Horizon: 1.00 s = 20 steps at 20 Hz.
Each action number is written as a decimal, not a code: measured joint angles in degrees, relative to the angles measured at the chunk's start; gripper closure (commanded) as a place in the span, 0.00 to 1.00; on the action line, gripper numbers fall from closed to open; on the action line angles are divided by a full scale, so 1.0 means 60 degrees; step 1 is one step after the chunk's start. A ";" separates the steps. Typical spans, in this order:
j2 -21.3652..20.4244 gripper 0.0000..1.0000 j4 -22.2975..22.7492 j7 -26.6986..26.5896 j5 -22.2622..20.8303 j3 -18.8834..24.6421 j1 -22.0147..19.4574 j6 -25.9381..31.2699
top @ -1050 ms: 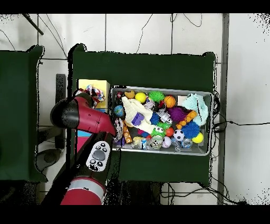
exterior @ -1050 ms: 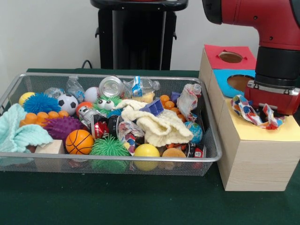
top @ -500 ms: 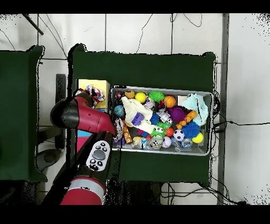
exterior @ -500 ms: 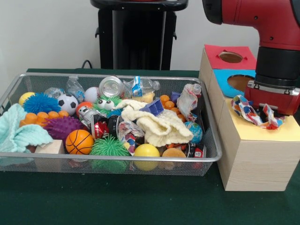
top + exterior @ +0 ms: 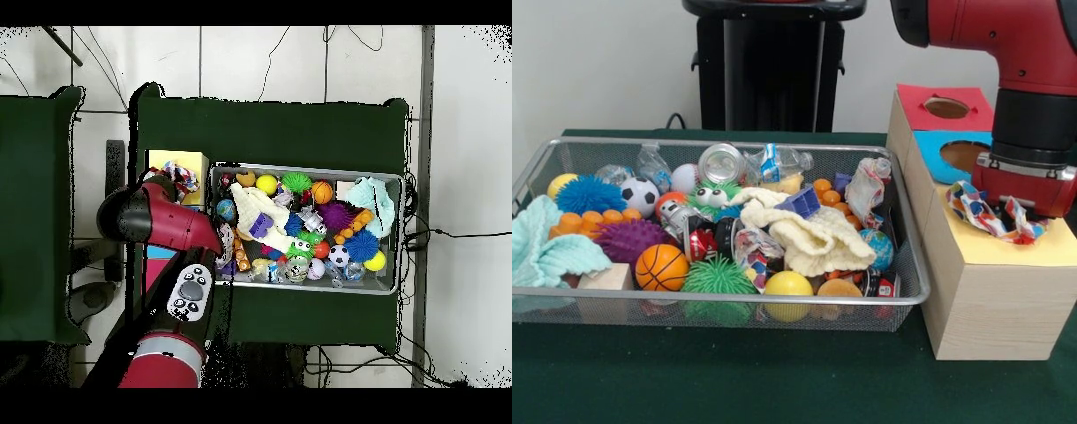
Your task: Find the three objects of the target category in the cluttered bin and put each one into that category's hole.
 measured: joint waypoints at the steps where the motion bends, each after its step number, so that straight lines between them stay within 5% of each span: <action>1: -0.0012 0.00 0.0001 0.0000 -0.0041 0.0036 -0.0030 0.0000; 20: -0.0095 0.00 0.0003 0.0000 -0.0388 0.0281 -0.0253 0.0000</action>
